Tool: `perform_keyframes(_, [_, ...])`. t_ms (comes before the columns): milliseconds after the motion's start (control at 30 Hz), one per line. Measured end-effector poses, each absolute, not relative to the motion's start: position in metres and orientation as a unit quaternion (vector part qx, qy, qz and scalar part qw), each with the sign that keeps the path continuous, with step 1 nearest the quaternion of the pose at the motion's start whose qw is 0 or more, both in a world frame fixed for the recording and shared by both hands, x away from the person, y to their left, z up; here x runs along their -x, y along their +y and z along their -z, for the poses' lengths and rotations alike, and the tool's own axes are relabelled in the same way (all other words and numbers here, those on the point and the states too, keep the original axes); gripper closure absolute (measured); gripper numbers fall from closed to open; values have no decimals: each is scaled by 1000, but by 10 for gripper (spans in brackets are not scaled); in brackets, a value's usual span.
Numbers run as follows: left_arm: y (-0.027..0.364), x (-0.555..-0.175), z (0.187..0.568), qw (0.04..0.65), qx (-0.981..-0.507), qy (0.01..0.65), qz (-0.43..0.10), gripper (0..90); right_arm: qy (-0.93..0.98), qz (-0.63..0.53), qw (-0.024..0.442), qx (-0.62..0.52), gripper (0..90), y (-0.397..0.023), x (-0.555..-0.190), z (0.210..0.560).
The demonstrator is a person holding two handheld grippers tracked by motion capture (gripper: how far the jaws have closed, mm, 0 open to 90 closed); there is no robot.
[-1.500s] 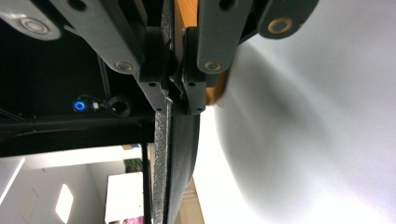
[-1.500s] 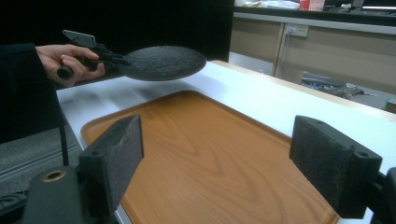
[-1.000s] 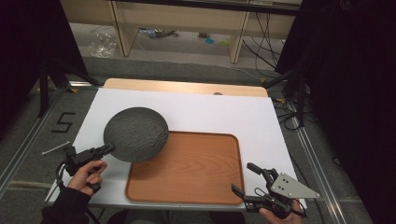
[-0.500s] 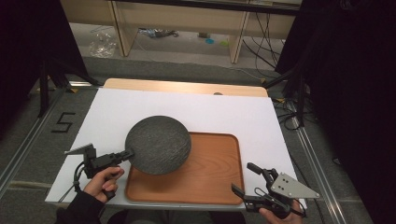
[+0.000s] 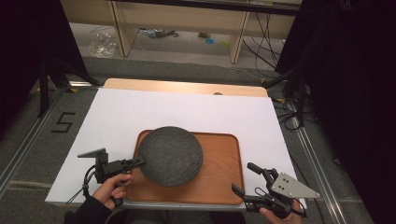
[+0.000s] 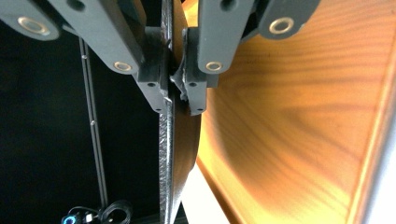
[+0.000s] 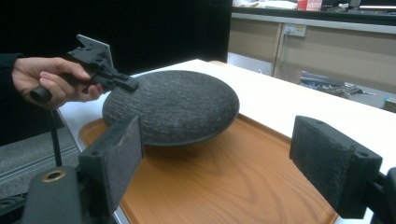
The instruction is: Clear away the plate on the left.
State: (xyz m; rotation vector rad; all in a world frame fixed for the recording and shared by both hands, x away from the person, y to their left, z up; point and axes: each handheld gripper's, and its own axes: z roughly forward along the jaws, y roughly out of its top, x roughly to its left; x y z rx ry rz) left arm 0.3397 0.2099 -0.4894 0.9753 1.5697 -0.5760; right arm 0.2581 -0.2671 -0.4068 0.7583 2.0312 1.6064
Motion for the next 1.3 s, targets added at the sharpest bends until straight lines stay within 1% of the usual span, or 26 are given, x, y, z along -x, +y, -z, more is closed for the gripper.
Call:
perform_keyframes(33, [208, -339, 491, 560, -425, 666, 248, 829, 735, -581, 219, -272, 186, -267, -258, 407])
perform_keyframes(167, [201, -338, 492, 553, -433, 667, 247, 826, 728, -590, 221, -269, 186, -266, -259, 408])
perform_keyframes(233, [198, -338, 492, 547, -439, 668, 247, 827, 734, -582, 219, -273, 186, -267, -258, 407])
perform_keyframes(267, [195, -338, 493, 542, -447, 665, 252, 825, 737, -580, 211, -275, 186, -267, -258, 407])
perform_keyframes(333, [193, -338, 494, 543, -447, 665, 253, 824, 735, -583, 212, -273, 186, -266, -258, 407])
perform_keyframes(467, [187, -339, 495, 532, -464, 660, 255, 819, 739, -576, 209, -281, 186, -267, -257, 407])
perform_keyframes(667, [184, -340, 497, 522, -475, 659, 258, 810, 735, -579, 220, -275, 186, -266, -258, 408])
perform_keyframes(700, [184, -340, 497, 523, -476, 660, 254, 812, 736, -580, 218, -274, 186, -267, -258, 407])
perform_keyframes(733, [184, -340, 496, 520, -489, 657, 244, 814, 736, -583, 208, -275, 186, -266, -258, 407])
perform_keyframes(800, [183, -341, 495, 518, -494, 658, 233, 820, 739, -576, 217, -273, 186, -267, -259, 407])
perform_keyframes(833, [183, -342, 495, 508, -511, 656, 222, 832, 740, -575, 216, -275, 186, -267, -258, 407])
perform_keyframes(900, [182, -343, 495, 500, -517, 661, 213, 837, 741, -573, 216, -275, 186, -267, -258, 407])
perform_keyframes(967, [183, -344, 498, 493, -538, 654, 201, 852, 737, -580, 212, -275, 186, -266, -259, 408])
perform_keyframes(1033, [182, -344, 498, 487, -540, 657, 199, 847, 733, -588, 207, -272, 186, -264, -259, 409])
perform_keyframes(1100, [181, -343, 497, 484, -540, 659, 200, 842, 739, -577, 216, -274, 187, -266, -258, 407])
perform_keyframes(1133, [181, -343, 497, 484, -540, 659, 200, 842, 736, -582, 205, -278, 187, -265, -258, 408])
perform_keyframes(1167, [181, -344, 498, 492, -556, 642, 191, 842, 736, -582, 205, -278, 187, -265, -258, 408])
perform_keyframes(1200, [180, -344, 498, 492, -560, 640, 185, 840, 733, -588, 207, -273, 186, -264, -259, 409])
perform_keyframes(1267, [179, -344, 499, 489, -568, 636, 185, 830, 739, -577, 214, -274, 187, -266, -259, 407])
perform_keyframes(1300, [179, -344, 498, 481, -575, 634, 189, 828, 735, -584, 204, -278, 187, -264, -258, 409])
